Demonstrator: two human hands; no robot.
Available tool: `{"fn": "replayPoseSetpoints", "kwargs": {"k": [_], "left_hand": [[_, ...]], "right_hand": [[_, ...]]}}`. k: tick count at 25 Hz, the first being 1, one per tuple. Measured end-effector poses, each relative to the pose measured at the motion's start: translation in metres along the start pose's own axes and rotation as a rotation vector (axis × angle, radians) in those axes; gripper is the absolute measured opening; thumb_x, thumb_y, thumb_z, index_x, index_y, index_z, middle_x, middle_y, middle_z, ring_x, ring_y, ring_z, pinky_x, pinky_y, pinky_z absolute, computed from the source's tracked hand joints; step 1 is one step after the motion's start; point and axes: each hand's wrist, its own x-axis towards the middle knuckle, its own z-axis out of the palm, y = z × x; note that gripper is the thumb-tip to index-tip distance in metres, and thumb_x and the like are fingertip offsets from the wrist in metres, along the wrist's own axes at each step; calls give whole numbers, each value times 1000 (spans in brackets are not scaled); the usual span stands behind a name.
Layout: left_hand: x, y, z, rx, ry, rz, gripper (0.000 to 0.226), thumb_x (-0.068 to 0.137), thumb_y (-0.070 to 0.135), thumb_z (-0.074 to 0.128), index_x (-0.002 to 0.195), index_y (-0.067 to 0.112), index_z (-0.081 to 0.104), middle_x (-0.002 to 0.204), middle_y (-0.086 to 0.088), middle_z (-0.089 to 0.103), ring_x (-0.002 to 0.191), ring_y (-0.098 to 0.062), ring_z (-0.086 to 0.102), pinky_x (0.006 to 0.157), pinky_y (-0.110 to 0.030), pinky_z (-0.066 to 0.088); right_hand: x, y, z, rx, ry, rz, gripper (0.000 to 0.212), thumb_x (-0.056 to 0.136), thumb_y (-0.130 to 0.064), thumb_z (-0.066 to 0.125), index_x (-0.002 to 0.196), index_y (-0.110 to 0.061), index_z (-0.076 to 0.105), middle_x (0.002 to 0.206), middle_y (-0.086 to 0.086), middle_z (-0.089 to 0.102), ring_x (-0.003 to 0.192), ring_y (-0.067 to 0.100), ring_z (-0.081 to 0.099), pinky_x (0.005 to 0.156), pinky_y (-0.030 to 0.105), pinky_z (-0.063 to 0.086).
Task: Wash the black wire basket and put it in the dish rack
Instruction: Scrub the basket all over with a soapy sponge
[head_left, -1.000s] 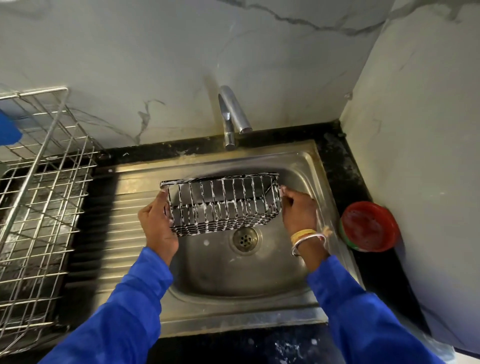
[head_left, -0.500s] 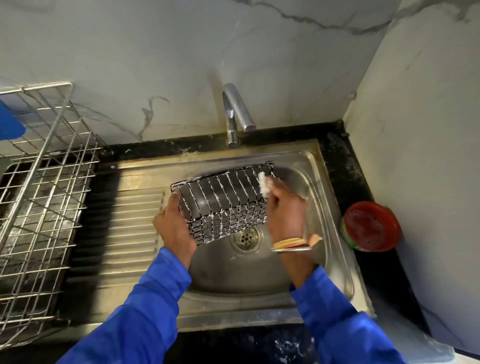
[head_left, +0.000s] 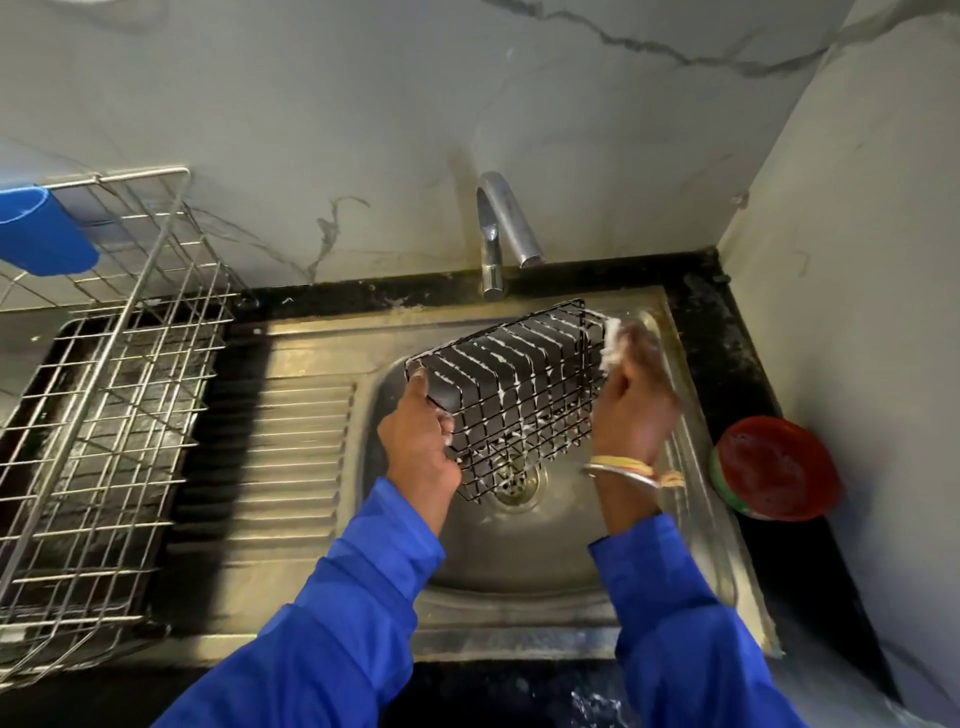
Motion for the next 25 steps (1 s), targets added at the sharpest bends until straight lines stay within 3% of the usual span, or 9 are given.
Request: {"fn": "replayPoseSetpoints", "kwargs": {"k": [3,5,8,10,13,16,20,24,25], "left_hand": [[4,3,-1,6,3,-35,21,101,28,61,82,20,59,60,4,45,36,-3,33,43,-18,26],[4,0,4,-13,2,-64,24,103,25,56,80,21,55,62,3,43,34,-3,33,40,-17,24],[3,0,9,-29,23,-92,22,104,24,51,83,21,54,63,2,42,30,-2,33,44,-19,27],[5,4,5,-32,32,-96,23,104,22,51,81,22,55,66,3,45,30,-1,34,42,-18,27],[7,8,-8,1,24,-81,24,103,17,53,79,21,55,69,2,46,29,0,36,37,-15,24],[8,5,-12,26,7,-119,21,101,18,56,80,18,57,65,3,45,31,-1,33,38,-17,23],[13,5,-11,18,-5,-144,16,100,19,55,84,18,58,64,3,44,31,-2,33,36,-17,25],[9,6,-19,88,14,-152,22,99,17,58,77,18,56,51,4,43,32,-4,29,37,-17,23],[8,4,-19,109,11,-156,22,98,19,59,76,18,54,45,6,44,32,-4,29,39,-18,23]], "right_hand": [[10,-7,1,-17,-66,136,33,91,-4,59,121,-13,66,105,9,73,83,23,69,73,22,48],[-9,-32,7,40,-105,-61,34,87,-3,58,119,-12,68,103,8,73,74,20,68,64,29,57],[-53,-55,14,126,-174,-403,33,86,1,55,114,-8,69,116,7,69,101,21,66,87,24,53],[-46,-44,13,121,-189,-491,31,79,6,63,105,-6,72,111,7,71,106,21,60,89,25,51],[7,-7,15,-67,-181,-250,25,73,4,72,95,-9,75,99,8,69,89,22,63,79,31,56],[22,-19,18,15,-254,61,19,83,-7,66,101,-10,73,103,8,66,92,24,64,82,35,54],[-46,-48,5,207,-413,-217,16,86,-9,59,97,-7,71,106,6,62,91,13,60,79,19,51],[7,-11,13,104,-261,440,15,92,-20,59,95,-9,69,95,9,68,82,19,63,71,23,45],[20,-10,17,166,-224,479,14,92,-21,59,91,-11,69,89,7,69,80,20,64,71,23,47]]}}
